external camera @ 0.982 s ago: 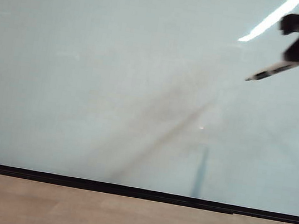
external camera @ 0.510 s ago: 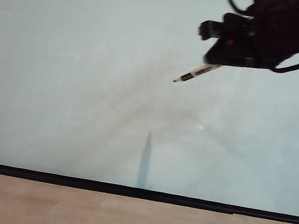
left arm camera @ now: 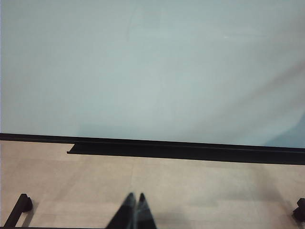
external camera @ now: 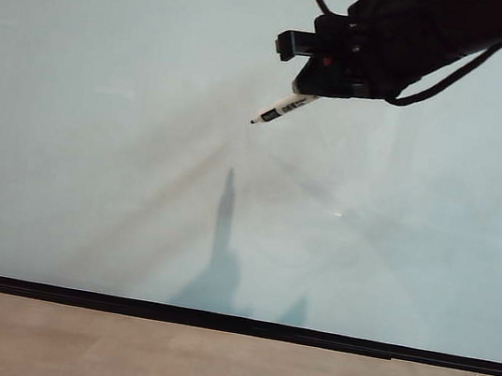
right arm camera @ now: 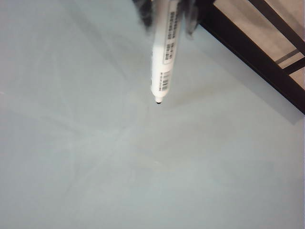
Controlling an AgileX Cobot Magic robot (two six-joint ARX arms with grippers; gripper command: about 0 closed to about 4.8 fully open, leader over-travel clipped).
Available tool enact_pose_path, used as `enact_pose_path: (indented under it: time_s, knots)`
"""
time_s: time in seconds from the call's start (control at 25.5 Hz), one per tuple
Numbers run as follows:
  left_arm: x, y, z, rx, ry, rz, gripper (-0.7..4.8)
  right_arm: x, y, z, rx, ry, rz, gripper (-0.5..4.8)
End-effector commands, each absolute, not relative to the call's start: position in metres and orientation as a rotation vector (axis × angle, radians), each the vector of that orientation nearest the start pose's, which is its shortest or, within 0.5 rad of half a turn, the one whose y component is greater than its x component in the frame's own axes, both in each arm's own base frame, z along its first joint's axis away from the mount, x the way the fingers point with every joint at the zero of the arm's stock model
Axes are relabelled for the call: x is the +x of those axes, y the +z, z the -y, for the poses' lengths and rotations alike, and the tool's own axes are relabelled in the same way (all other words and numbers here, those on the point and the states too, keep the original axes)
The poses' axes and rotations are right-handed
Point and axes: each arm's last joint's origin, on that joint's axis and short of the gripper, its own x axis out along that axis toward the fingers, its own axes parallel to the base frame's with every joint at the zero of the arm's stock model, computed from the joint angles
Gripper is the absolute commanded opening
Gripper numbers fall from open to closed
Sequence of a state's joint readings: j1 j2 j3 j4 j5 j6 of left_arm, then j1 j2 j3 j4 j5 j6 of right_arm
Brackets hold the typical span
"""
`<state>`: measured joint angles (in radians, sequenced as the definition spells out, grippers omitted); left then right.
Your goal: Pick up the pen on the shelf to the right of the whiteboard and write the letter A.
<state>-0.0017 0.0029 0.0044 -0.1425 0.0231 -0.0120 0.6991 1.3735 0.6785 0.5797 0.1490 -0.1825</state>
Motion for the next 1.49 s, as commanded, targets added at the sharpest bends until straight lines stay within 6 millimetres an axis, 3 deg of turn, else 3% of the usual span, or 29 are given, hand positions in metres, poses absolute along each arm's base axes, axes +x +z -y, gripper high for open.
enact_pose_path:
  time_s: [0.04,0.39,0.94,1.49]
  knots:
    - [0.097,0.153,0.001,-0.009,-0.028,-0.131,-0.04,0.232,0.247,-0.191,-0.278,0.582,-0.047,-0.05]
    - [0.097,0.153,0.001,-0.009,-0.027,-0.131,-0.04,0.247,0.256,-0.200,-0.365,0.596,-0.102,-0.05]
    - [0.097,0.153,0.001,-0.009,-0.028,-0.131,-0.05,0.260,0.264,-0.197,-0.371,0.550,-0.116,-0.05]
    - [0.097,0.153,0.001,-0.010,-0.028,-0.131,-0.05,0.260,0.269,-0.196,-0.366,0.522,-0.100,-0.05]
